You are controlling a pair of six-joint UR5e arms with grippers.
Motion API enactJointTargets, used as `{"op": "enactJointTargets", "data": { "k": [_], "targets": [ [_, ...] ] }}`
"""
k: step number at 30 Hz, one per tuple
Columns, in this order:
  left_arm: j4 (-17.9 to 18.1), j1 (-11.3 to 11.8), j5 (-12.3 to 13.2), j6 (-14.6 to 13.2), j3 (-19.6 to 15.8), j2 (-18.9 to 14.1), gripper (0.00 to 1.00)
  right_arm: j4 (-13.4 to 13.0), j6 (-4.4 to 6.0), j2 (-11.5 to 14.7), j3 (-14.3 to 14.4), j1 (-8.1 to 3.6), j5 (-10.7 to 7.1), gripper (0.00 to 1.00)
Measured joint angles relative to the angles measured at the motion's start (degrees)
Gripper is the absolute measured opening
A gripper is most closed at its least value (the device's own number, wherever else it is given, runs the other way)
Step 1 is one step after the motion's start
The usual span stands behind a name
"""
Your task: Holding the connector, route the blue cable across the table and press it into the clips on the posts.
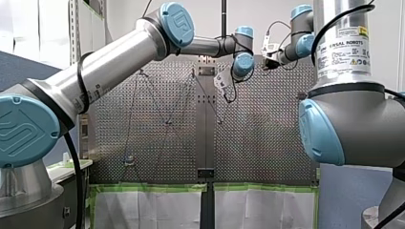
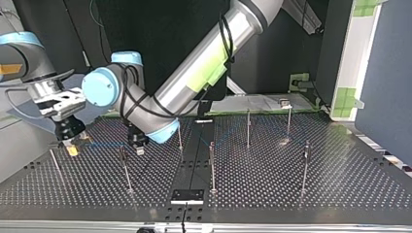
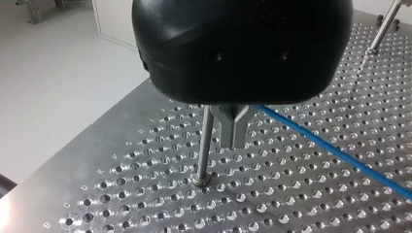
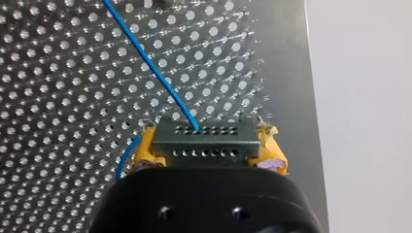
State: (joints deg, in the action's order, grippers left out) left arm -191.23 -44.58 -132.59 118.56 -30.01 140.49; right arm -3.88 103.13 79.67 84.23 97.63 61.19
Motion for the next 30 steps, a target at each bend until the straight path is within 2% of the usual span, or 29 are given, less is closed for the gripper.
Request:
{"op": "enactJointTargets", "data": {
  "k": [11, 18, 20, 22, 30],
  "targets": [
    [1.2, 1.0, 0.1, 0.0, -0.1, 0.7, 0.0, -0.1, -0.35, -0.4, -0.7, 0.09, -0.71, 0.0],
    [4.3, 2.0, 1.7, -0.8, -2.6, -1.4, 0.0, -0.2, -0.45, -0.9, -1.8, 0.35, -1.11, 0.0],
    [3.8, 1.4, 1.2, -0.5, -2.0, -0.7, 0.0, -0.3, -0.45, -1.0, -1.9, 0.48, -1.01, 0.0],
    [3.6, 1.2, 1.1, -0.3, -1.8, -0.6, 0.0, -0.3, -0.45, -1.0, -2.0, 1.36, -1.08, 0.0],
    [3.6, 1.3, 1.1, -0.3, -1.8, -0.5, 0.0, -0.3, -0.45, -1.0, -1.9, 1.37, -1.06, 0.0]
  ]
}}
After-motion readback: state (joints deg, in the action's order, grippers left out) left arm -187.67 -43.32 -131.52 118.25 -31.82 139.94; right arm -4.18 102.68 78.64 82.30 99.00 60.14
